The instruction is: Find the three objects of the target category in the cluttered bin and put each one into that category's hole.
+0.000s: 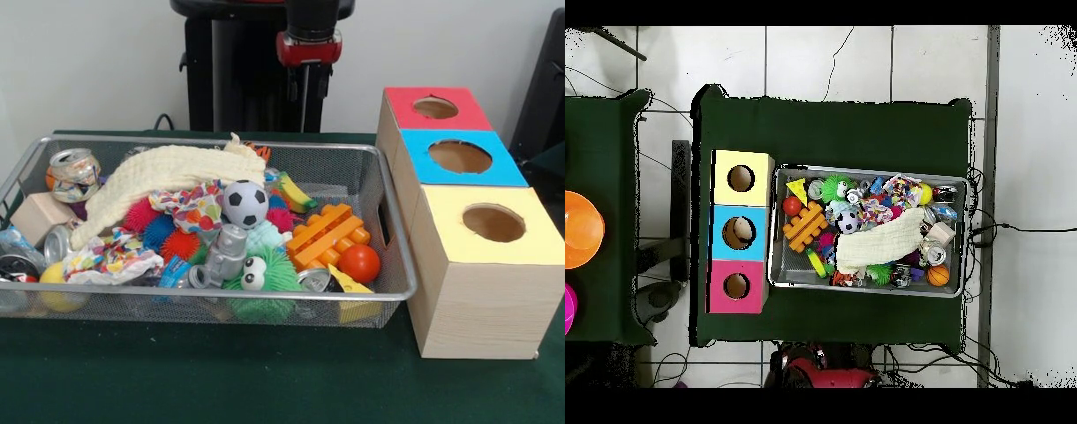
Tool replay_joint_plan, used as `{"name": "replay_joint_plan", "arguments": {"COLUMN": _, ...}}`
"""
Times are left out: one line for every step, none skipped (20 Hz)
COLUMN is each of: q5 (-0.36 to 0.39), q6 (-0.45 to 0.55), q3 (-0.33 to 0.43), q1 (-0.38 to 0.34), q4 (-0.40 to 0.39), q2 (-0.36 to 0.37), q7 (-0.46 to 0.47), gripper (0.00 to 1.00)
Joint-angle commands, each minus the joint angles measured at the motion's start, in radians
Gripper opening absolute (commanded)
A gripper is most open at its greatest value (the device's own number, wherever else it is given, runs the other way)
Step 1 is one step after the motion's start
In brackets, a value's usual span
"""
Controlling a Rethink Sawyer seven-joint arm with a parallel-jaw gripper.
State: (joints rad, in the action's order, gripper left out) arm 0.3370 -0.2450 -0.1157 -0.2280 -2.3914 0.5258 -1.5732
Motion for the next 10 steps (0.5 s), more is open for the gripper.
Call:
{"name": "replay_joint_plan", "arguments": {"q5": 0.023, "q6": -0.166, "q3": -0.031, "q1": 0.010, "q4": -0.021, "q2": -0.024, "q7": -0.229, "gripper": 1.00}}
{"name": "replay_joint_plan", "arguments": {"q5": 0.021, "q6": -0.170, "q3": -0.032, "q1": 0.012, "q4": -0.018, "q2": -0.030, "q7": -0.230, "gripper": 1.00}}
{"name": "replay_joint_plan", "arguments": {"q5": 0.020, "q6": -0.170, "q3": -0.033, "q1": 0.013, "q4": -0.015, "q2": -0.035, "q7": -0.229, "gripper": 1.00}}
{"name": "replay_joint_plan", "arguments": {"q5": 0.020, "q6": -0.172, "q3": -0.032, "q1": 0.012, "q4": -0.015, "q2": -0.036, "q7": -0.228, "gripper": 1.00}}
{"name": "replay_joint_plan", "arguments": {"q5": 0.019, "q6": -0.175, "q3": -0.031, "q1": 0.012, "q4": -0.017, "q2": -0.036, "q7": -0.228, "gripper": 1.00}}
{"name": "replay_joint_plan", "arguments": {"q5": 0.018, "q6": -0.172, "q3": -0.029, "q1": 0.010, "q4": -0.019, "q2": -0.032, "q7": -0.226, "gripper": 1.00}}
{"name": "replay_joint_plan", "arguments": {"q5": 0.016, "q6": -0.164, "q3": -0.025, "q1": 0.007, "q4": -0.020, "q2": -0.026, "q7": -0.223, "gripper": 1.00}}
{"name": "replay_joint_plan", "arguments": {"q5": 0.017, "q6": -0.163, "q3": -0.025, "q1": 0.005, "q4": -0.022, "q2": -0.023, "q7": -0.219, "gripper": 1.00}}
{"name": "replay_joint_plan", "arguments": {"q5": 0.018, "q6": -0.162, "q3": -0.025, "q1": 0.003, "q4": -0.023, "q2": -0.020, "q7": -0.215, "gripper": 1.00}}
{"name": "replay_joint_plan", "arguments": {"q5": 0.019, "q6": -0.161, "q3": -0.024, "q1": 0.001, "q4": -0.025, "q2": -0.018, "q7": -0.211, "gripper": 1.00}}
